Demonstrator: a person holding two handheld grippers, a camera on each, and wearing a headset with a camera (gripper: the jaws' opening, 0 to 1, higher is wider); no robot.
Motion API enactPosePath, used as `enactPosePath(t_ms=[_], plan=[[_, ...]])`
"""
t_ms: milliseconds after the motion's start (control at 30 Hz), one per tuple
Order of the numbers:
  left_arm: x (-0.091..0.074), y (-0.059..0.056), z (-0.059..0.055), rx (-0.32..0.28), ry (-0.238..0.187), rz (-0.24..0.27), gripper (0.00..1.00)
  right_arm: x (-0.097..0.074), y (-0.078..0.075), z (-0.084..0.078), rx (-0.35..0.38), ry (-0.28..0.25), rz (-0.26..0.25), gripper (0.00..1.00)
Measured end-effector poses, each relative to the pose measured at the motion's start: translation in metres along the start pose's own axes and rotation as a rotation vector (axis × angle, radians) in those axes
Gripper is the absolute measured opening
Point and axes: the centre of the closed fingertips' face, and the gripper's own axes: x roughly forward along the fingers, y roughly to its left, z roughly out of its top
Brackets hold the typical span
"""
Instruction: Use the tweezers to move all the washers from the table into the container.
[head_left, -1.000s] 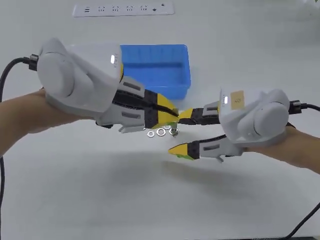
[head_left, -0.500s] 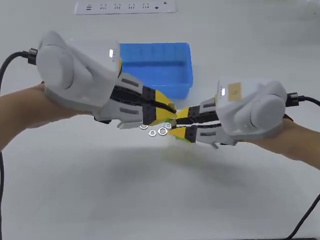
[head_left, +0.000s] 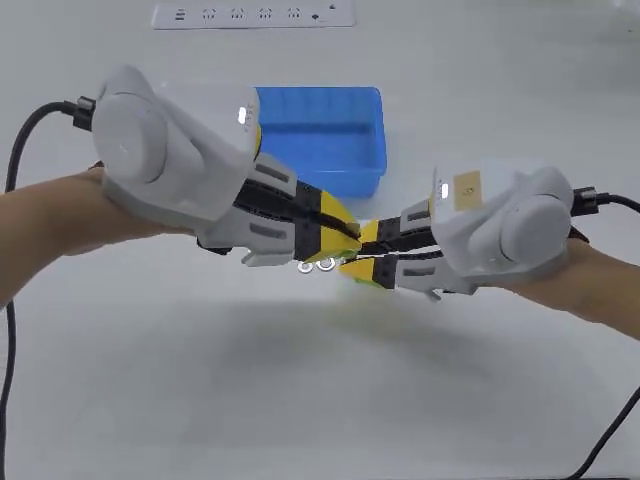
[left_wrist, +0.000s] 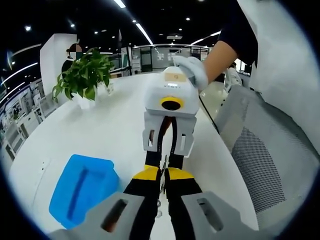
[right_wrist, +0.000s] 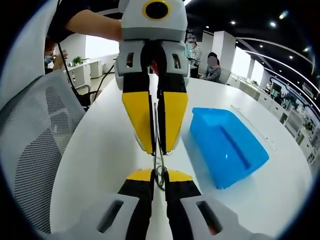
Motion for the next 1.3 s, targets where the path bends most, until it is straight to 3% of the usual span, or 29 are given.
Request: enactPosePath(t_ms=[167,300,433,567,667,1000,1100,1300], plan=[[0.002,-0.005,-0.006,-0.018,0.017,-0.021,0.16,-0.001,0.0,-0.001,0.003,-0.005,0.002,0.09],[0.001,-0.001,-0.009,-0.017,0.032,0.001,0.2,-0.001,-0.001,-0.001,0.007,-0.008,-0.001,0.09],[-0.001,0.003,-0.005,-0.037,0.012,0.018,0.21,-0.001,0.001,-0.001,0.002,-0.006,0.003,0.09],[-0.006,0.003,-0.002,-0.061,-0.009,0.033,0.3,-0.003,0.004,0.0,0.0,-0.007,0.008,0.09],[-0.012,0.001,-0.005,-0.069,0.0,0.046,0.31,-0.005,0.004,0.004,0.004,-0.018,0.004,0.09],[-0.038,-0.006,-0.014,-0.145,-0.023,0.136,0.46,-0.015,-0.001,0.024,-0.009,-0.027,-0.003,0.09],[-0.048,-0.006,-0.019,-0.15,-0.022,0.185,0.51,-0.021,-0.004,0.034,-0.026,-0.031,-0.003,0.09],[-0.068,-0.002,-0.031,-0.225,-0.032,0.291,0.66,-0.029,-0.013,0.053,-0.049,-0.045,-0.017,0.09]])
